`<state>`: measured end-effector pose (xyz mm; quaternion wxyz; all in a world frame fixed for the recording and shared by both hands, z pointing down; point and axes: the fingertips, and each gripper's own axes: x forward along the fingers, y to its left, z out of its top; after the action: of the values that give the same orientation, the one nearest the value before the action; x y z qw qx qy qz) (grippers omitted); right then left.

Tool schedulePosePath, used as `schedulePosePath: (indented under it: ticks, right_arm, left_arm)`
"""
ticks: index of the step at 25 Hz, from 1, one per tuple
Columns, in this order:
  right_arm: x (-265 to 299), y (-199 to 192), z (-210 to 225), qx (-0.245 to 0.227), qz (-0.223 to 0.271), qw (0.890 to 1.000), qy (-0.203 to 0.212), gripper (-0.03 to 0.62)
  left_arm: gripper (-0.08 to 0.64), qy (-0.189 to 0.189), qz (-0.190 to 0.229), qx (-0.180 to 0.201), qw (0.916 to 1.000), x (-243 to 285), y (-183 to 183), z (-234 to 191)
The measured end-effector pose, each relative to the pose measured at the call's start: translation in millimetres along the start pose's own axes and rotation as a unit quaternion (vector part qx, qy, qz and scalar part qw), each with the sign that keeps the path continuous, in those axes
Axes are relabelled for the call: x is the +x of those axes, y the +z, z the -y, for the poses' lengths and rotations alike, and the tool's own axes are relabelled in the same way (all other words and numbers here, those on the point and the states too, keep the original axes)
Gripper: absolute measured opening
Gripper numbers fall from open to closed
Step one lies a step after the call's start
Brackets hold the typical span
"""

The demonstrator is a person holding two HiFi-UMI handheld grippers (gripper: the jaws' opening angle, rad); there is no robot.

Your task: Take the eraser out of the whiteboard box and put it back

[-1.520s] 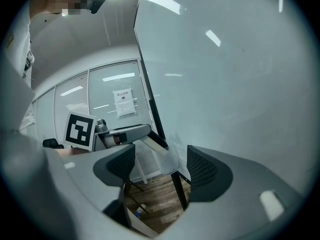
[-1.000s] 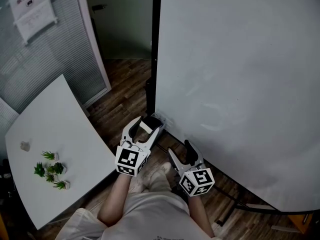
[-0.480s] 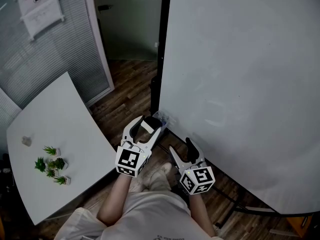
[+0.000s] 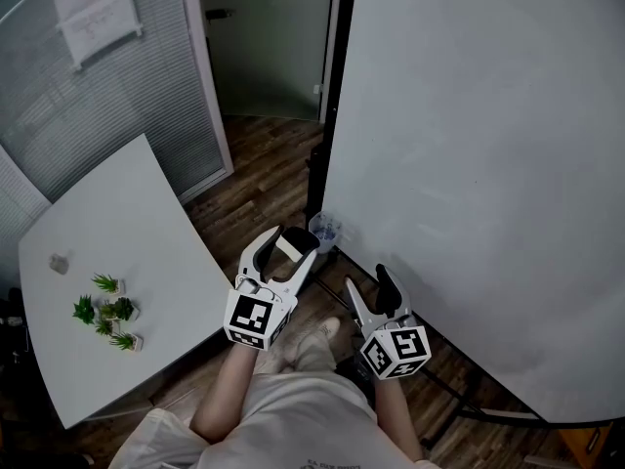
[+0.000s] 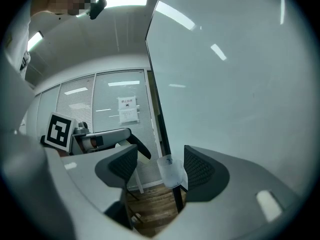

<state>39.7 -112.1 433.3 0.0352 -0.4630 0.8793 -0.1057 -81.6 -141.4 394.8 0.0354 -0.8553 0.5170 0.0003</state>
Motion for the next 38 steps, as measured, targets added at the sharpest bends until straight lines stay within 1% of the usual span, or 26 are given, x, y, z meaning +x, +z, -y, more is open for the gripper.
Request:
schedulePosePath:
  ticks: [6, 11, 19, 38]
  right_arm:
    - [-3.9, -0.3, -7.7, -0.003, 0.002, 1.0, 0.001, 0.29]
    - [-4.3, -1.2, -12.9, -0.005, -0.001, 1.0, 0.003, 0.29]
    - [-3.2, -3.5, -14.5, -0.002, -0.003, 1.0, 0.002, 0.29]
    - [4.8, -9.6, -7.5, 0.007, -0.019, 1.0, 0.001, 0.29]
  left_arm:
    - [0.267, 0.011, 0.004, -0.005, 0.9999, -16.4, 1.9, -5.0]
    - [0.267, 0.011, 0.008, -0.006, 0.9999, -22.3, 6.3, -4.9]
    - [0.267, 0.013, 0.004, -0.013, 0.9998, -25.3, 2.1, -9.0]
    - [0.267, -0.009, 0.004, -0.022, 0.9997, 4.9, -1.1, -3.6]
